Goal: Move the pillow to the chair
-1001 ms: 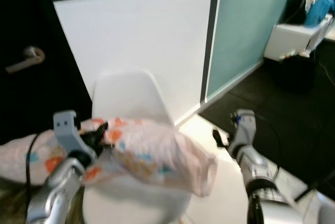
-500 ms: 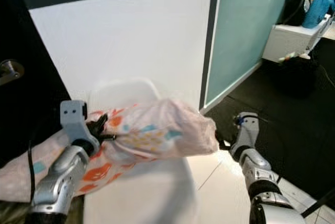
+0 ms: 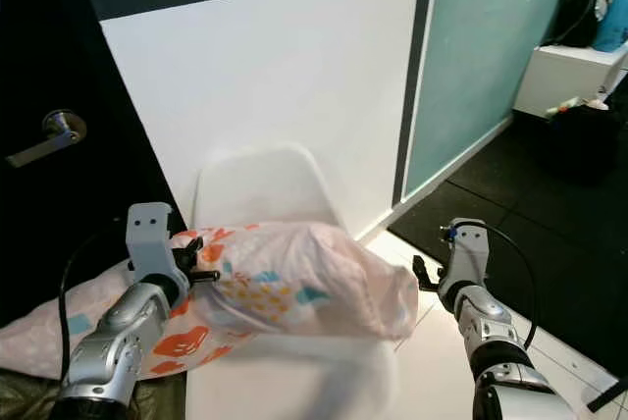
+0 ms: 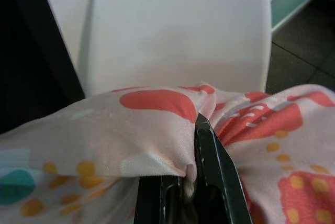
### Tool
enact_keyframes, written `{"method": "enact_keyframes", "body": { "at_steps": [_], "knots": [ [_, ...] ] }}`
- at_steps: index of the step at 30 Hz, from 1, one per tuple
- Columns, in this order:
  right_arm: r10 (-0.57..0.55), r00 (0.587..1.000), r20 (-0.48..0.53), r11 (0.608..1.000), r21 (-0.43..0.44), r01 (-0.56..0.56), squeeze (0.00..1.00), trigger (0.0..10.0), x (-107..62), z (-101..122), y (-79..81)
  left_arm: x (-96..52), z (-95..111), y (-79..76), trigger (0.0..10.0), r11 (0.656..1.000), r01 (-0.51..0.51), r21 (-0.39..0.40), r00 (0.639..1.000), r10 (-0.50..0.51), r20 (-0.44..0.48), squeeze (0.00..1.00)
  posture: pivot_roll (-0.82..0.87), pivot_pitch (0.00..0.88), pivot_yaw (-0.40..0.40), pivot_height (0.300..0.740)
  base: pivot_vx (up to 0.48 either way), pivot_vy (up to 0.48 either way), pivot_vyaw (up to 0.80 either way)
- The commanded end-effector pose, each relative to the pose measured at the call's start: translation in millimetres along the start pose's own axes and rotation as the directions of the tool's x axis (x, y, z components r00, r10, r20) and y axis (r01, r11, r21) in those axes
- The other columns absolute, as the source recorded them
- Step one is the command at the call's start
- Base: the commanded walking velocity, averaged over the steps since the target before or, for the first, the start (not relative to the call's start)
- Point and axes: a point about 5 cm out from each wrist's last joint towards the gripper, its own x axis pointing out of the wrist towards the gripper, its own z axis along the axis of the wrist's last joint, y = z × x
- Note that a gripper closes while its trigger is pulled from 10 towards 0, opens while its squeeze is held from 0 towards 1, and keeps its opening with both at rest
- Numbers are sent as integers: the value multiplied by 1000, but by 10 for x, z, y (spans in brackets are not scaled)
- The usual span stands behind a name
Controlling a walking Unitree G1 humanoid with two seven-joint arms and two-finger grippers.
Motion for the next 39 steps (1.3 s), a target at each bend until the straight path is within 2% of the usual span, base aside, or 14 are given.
{"method": "enact_keyframes", "body": {
  "at_steps": [1, 3, 6, 8, 10, 11, 13, 15, 18, 25, 32, 39],
  "knots": [
    [-8, 999, -36, 1000, -10, 7, 0, 10000, -3, -61, 6, 9, 29, 37, 10000, 1000, -13, 10, 1000, 13, 6, 0, -239, 33, 48, 730, 0, 0, 0],
    [-21, 999, -50, 1000, -17, 20, 0, 10000, -2, -73, 0, 8, 18, 35, 10000, 1000, -8, 3, 1000, 8, -1, 0, -238, 35, 50, 730, 0, 0, 0],
    [-75, 989, -130, 997, -38, 70, 0, 10000, -14, -153, -41, 15, -35, 37, 10000, 998, 2, -58, 999, -4, -48, 0, -239, 35, 56, 730, 0, 0, 0],
    [-75, 989, -130, 997, -38, 70, 0, 10000, -14, -153, -41, 15, -35, 37, 10000, 998, 2, -58, 999, -4, -48, 0, -239, 35, 56, 730, 0, 0, 0],
    [-90, 981, -174, 995, -52, 82, 0, 10000, -25, -199, -63, 23, -73, 56, 10000, 993, -16, -117, 997, 7, -81, 0, -241, 38, 56, 730, 0, 0, 0],
    [-90, 981, -174, 995, -52, 82, 0, 10000, -25, -199, -63, 23, -73, 56, 10000, 993, -16, -117, 997, 7, -81, 0, -241, 38, 56, 730, 0, 0, 0],
    [-97, 972, -216, 995, -56, 87, 0, 10000, -34, -233, -78, 28, -132, 103, 10000, 978, -59, -198, 991, 34, -128, 0, -241, 40, 56, 730, 0, 0, 0],
    [-97, 972, -216, 995, -56, 87, 0, 10000, -34, -233, -78, 28, -132, 103, 10000, 978, -59, -198, 991, 34, -128, 0, -241, 40, 56, 730, 0, 0, 0],
    [-94, 965, -245, 995, -59, 82, 0, 10000, -37, -246, -79, 27, -225, 154, 10000, 956, -114, -270, 978, 61, -199, 0, -243, 41, 55, 720, 0, 0, 0],
    [-100, 953, -286, 994, -69, 83, 0, 10000, -49, -264, -102, -1, -406, 197, 10000, 915, -175, -364, 944, 52, -325, 0, -248, 37, 59, 695, 0, 0, 0],
    [-112, 947, -302, 993, -78, 93, 0, 10000, -57, -275, -119, -11, -471, 181, 10000, 924, -163, -347, 927, 23, -373, 0, -249, 32, 58, 680, 0, 0, 0],
    [-140, 930, -341, 989, -98, 113, 0, 10000, -83, -312, -168, -11, -532, 117, 10000, 950, -86, -300, 905, -52, -423, 0, -250, 36, 57, 650, 0, 0, 0]
  ]
}}
